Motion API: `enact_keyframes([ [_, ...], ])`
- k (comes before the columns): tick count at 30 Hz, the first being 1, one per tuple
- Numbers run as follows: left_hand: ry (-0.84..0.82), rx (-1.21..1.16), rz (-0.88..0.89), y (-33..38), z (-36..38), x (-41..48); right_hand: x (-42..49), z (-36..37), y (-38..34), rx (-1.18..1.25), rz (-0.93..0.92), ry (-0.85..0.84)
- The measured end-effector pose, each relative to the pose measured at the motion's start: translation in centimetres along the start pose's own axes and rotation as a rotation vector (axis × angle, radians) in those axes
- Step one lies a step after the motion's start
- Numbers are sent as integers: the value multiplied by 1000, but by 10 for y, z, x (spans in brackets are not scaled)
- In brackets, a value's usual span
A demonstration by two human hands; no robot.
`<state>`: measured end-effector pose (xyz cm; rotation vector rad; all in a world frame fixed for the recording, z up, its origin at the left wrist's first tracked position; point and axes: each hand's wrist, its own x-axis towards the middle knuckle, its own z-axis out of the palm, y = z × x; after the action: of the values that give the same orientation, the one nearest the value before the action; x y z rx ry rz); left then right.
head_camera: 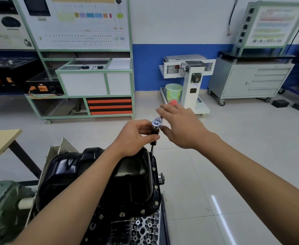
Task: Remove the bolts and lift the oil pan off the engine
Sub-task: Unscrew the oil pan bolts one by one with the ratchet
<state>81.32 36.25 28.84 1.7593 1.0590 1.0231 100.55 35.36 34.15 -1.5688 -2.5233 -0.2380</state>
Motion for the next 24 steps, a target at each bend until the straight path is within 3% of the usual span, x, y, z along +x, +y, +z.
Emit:
enact_keyframes([
  [3, 41, 46, 16, -1, 4, 0, -11, -16, -7, -167, 86, 7],
  [6, 83, 69, 47, -2, 6, -1, -23, -30, -16, -134, 121, -37],
  [10, 106, 74, 76, -2, 7, -2, -31, -29, -33, 195, 73, -104],
  [12, 111, 88, 89, -3, 7, -2, -29, -23, -41, 412, 105, -106],
  [14, 140, 106, 82, -4, 8, -1, -24, -18, -47, 479, 163, -68],
  [19, 163, 93, 88, -4, 5, -1, -9, -24, -50, 416, 189, -69],
  [24, 39, 61, 56, 1, 3, -4, -3, -42, -42, 261, 41, -122],
])
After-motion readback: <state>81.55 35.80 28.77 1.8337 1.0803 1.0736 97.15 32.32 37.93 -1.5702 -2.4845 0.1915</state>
